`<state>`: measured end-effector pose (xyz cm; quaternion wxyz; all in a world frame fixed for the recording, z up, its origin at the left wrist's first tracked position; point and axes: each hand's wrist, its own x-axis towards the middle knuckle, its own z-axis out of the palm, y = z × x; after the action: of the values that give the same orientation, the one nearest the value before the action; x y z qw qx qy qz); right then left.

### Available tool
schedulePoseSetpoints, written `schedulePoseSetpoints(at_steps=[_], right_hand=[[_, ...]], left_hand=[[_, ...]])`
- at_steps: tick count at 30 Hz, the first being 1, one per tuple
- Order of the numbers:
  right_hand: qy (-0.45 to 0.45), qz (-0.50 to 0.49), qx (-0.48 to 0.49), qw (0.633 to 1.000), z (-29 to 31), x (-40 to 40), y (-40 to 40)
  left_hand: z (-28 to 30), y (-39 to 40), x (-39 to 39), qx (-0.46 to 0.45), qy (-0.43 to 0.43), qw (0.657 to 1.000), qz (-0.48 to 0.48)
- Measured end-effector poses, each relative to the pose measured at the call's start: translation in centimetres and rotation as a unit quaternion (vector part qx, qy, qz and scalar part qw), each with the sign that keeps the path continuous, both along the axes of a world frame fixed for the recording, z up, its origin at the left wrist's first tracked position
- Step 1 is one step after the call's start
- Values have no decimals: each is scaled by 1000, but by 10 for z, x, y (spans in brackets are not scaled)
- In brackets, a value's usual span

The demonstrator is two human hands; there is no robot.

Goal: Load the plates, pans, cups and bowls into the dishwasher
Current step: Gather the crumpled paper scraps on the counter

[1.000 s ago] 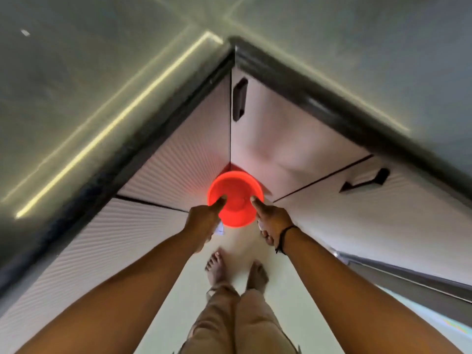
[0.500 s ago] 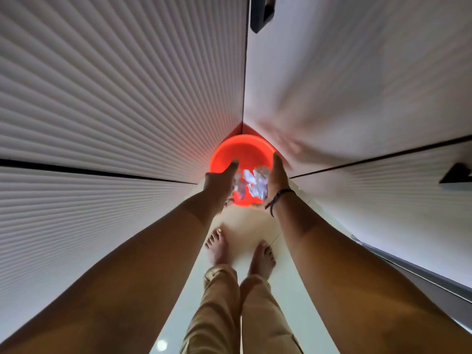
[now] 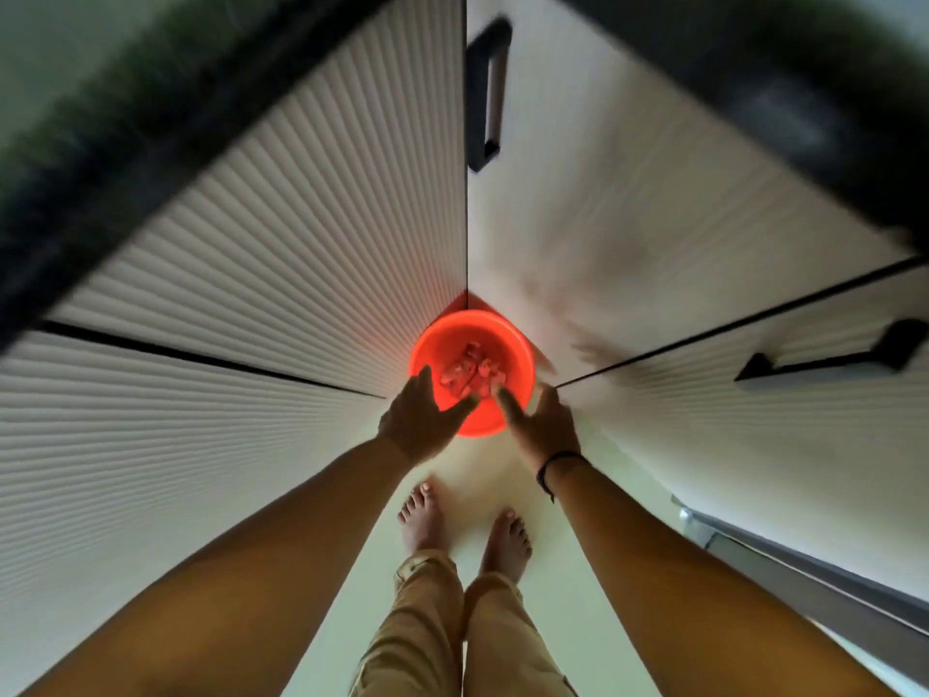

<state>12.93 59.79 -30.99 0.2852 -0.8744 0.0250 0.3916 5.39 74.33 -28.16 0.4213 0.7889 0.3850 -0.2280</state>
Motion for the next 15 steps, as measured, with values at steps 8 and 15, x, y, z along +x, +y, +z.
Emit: schedulePoseSetpoints(at_steps=[8,15], right_hand=[[-222,393,-133,883,137,-3,-13],[-378,401,-33,834,286,11,14]], left_hand=[[123,-12,-15,270,-75,921,-271],[273,-13,7,319,-242,879,-258]])
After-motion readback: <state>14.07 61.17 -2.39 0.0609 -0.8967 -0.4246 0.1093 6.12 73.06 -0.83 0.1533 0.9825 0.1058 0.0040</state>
